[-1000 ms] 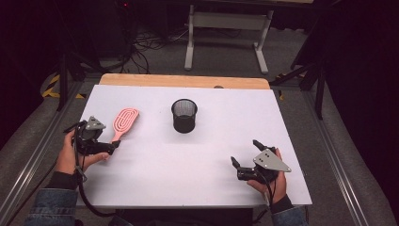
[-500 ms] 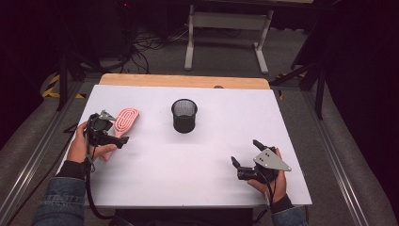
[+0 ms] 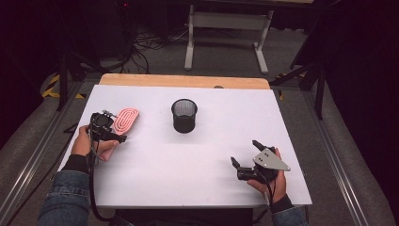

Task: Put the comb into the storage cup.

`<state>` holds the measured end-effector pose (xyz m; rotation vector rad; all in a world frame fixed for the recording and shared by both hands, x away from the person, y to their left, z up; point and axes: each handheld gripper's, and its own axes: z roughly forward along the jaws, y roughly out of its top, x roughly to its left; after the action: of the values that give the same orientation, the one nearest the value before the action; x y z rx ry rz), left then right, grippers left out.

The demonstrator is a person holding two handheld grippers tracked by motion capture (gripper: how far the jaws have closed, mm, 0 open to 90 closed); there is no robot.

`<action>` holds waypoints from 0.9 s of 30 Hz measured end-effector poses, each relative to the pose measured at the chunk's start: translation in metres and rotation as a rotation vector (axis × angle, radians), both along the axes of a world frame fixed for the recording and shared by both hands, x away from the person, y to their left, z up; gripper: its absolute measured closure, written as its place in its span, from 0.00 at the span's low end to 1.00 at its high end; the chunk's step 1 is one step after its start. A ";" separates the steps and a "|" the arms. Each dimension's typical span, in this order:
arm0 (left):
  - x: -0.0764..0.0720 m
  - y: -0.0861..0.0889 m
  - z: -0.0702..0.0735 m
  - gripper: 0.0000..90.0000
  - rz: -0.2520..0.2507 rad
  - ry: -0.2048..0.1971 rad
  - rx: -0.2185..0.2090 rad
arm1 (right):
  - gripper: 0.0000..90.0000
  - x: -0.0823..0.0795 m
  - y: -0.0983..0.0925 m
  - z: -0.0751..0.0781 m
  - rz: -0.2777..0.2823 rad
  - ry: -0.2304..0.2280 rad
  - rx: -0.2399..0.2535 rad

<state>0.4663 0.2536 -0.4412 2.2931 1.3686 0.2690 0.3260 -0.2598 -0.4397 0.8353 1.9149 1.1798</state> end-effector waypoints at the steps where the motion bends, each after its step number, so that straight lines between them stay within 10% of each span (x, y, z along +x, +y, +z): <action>1: 0.000 0.000 0.000 0.40 0.000 0.000 0.000 | 0.07 0.000 0.000 0.000 0.000 0.000 0.000; 27: -0.001 0.002 -0.002 0.70 0.034 -0.025 0.019 | 0.10 -0.003 0.003 0.002 0.004 -0.035 -0.029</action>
<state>0.4655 0.2556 -0.4436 2.2757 1.4000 0.3214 0.3234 -0.2567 -0.4379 0.7908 1.9016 1.1596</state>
